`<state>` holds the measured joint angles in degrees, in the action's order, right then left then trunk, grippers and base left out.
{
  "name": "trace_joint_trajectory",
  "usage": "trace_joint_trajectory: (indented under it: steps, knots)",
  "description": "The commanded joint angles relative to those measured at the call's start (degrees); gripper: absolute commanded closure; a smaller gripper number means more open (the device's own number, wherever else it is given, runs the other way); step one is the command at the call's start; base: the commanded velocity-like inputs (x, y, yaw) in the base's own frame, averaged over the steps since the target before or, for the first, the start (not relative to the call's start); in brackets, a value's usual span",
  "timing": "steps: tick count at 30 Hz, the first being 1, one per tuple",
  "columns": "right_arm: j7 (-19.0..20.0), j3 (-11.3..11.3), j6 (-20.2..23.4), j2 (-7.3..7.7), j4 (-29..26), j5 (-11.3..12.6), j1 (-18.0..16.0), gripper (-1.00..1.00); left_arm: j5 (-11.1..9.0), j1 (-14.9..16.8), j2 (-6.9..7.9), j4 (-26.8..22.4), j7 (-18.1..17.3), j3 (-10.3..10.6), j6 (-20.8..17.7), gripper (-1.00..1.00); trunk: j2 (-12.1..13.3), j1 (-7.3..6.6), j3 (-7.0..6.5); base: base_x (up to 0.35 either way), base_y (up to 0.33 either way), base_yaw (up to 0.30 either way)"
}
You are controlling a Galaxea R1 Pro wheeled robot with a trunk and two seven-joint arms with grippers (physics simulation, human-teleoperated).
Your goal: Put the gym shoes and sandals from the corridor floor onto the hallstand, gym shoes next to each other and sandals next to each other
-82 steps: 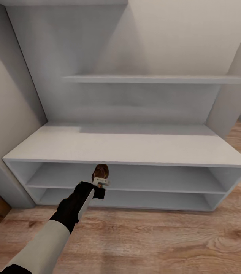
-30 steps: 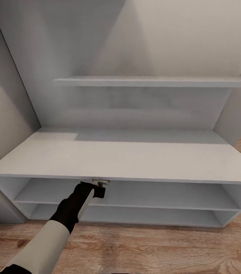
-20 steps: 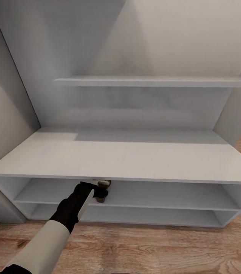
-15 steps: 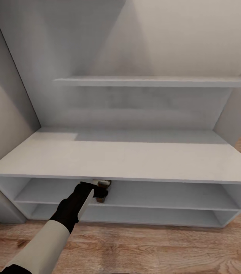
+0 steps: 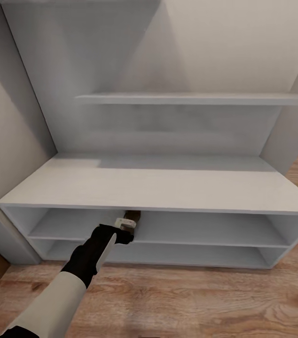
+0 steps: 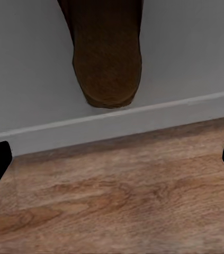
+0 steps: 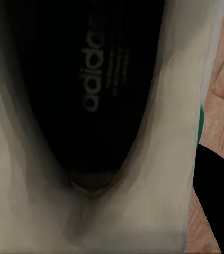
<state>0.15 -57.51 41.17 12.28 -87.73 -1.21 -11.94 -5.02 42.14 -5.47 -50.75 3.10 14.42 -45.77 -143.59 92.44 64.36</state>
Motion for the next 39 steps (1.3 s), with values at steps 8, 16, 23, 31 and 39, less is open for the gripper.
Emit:
trace_joint_trajectory:
  steps: [8, 16, 23, 31, 39]
  knots:
    - [0.03, -0.02, 0.31, 0.01, -0.07, -0.11, -0.05, 1.0, -0.51, 0.01, 0.02, -0.05, 0.33, 0.09, -0.23, -1.0, -0.02, -0.05, 0.05, -0.31, 0.075, 0.0]
    - [0.02, 0.02, 0.31, 0.01, -0.07, -0.11, -0.02, 1.0, -0.54, -0.15, 0.64, -0.05, 0.33, 0.15, 3.26, -1.0, -0.02, -0.05, 0.05, -0.063, 0.009, 0.0]
    - [0.07, -0.12, 0.24, 0.01, -0.07, -0.11, -0.06, 1.0, -1.16, -1.31, 3.61, 3.69, 0.11, 0.25, 19.45, -1.0, -0.02, -0.05, 0.05, -0.001, 0.0, 0.0]
    - [0.11, 0.08, 0.24, -0.07, -0.07, -0.11, -0.04, 1.0, -4.1, -1.91, 3.6, 17.73, -4.97, 0.3, 47.46, -1.0, -0.02, -0.05, 0.05, 0.0, 0.0, 0.0]
    - [0.12, 0.2, 0.36, -0.07, -0.07, -0.11, -0.08, 1.0, -10.6, -2.21, 7.13, 24.52, -20.41, 0.12, 58.76, -1.0, -0.02, -0.05, 0.05, 0.0, 0.0, 0.0]
